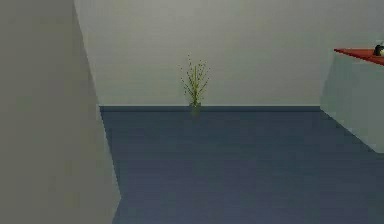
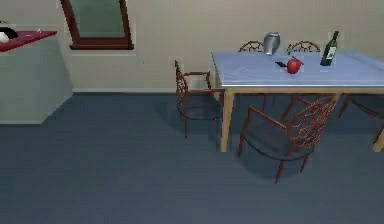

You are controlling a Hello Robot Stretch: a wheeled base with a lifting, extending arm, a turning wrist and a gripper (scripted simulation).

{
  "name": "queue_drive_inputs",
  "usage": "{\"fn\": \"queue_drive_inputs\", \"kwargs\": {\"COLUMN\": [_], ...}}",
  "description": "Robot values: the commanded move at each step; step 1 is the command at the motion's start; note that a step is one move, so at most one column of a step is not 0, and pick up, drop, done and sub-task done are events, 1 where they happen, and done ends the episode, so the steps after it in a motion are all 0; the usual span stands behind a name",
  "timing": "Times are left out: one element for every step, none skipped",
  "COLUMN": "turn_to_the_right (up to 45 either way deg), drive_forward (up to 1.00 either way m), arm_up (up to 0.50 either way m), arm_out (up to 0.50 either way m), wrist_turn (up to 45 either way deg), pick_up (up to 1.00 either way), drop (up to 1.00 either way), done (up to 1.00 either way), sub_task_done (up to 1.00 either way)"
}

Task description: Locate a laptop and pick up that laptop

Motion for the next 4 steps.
{"fn": "queue_drive_inputs", "kwargs": {"turn_to_the_right": [0.0,0.0,-36.0,0.0], "drive_forward": [1.0,0.4,0.0,0.55], "arm_up": [0.0,0.0,0.0,0.0], "arm_out": [0.0,0.0,0.0,0.0], "wrist_turn": [0.0,0.0,0.0,0.0], "pick_up": [0.0,0.0,0.0,0.0], "drop": [0.0,0.0,0.0,0.0], "done": [0.0,0.0,0.0,0.0], "sub_task_done": [0.0,0.0,0.0,0.0]}}
